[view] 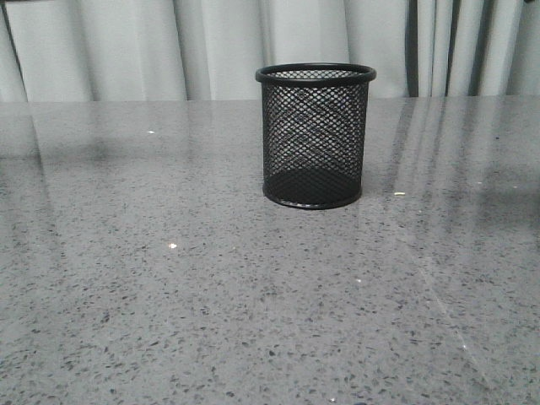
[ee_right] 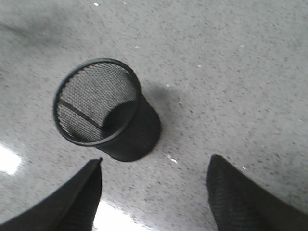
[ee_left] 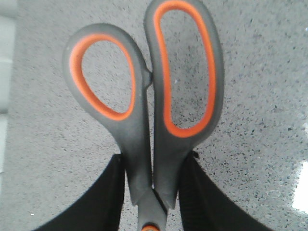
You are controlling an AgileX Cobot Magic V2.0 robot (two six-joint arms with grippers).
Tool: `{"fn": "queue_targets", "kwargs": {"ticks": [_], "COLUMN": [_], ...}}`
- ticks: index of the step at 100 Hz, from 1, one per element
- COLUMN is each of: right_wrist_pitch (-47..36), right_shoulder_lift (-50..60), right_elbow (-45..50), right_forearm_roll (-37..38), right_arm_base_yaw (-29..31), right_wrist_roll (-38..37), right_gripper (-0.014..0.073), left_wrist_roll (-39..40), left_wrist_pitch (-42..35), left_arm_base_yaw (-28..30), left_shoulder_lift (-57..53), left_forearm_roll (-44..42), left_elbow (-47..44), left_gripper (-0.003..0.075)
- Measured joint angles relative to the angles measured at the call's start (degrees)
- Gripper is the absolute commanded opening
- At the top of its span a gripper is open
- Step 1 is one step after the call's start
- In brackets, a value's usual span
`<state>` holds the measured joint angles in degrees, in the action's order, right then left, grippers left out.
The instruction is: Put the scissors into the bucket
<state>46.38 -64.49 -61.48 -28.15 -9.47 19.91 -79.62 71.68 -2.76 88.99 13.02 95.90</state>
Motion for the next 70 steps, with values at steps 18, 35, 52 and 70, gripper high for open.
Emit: {"fn": "queue_targets", "kwargs": {"ticks": [18, 35, 52, 70], "right_wrist_pitch": [-0.04, -0.13, -0.01, 2.09], "right_shoulder_lift": [0.0, 0.0, 0.0, 0.0], "right_elbow": [-1.68, -2.21, -2.21, -2.21], "right_forearm_roll": [-7.8, -16.88, -25.81, -32.77], "right_arm_base_yaw": [0.0, 0.0, 0.0, 0.0], "right_wrist_roll": [3.98, 8.72, 13.3, 16.53], "right_gripper": [0.0425, 0.0425, 0.0425, 0.0425], "left_wrist_roll": [0.0, -0.52, -0.63, -0.75], "left_wrist_pitch": [0.23, 0.27, 0.4, 0.49], "left_arm_base_yaw": [0.0, -2.78, -8.25, -14.88], "left_shoulder_lift": [-3.27, -5.74, -7.19, -7.32], "left_forearm_roll": [1.97, 2.21, 2.59, 2.57], "left_elbow": [0.0, 0.0, 0.0, 0.0], "left_gripper": [-0.0001, -0.0001, -0.0001, -0.0001]}}
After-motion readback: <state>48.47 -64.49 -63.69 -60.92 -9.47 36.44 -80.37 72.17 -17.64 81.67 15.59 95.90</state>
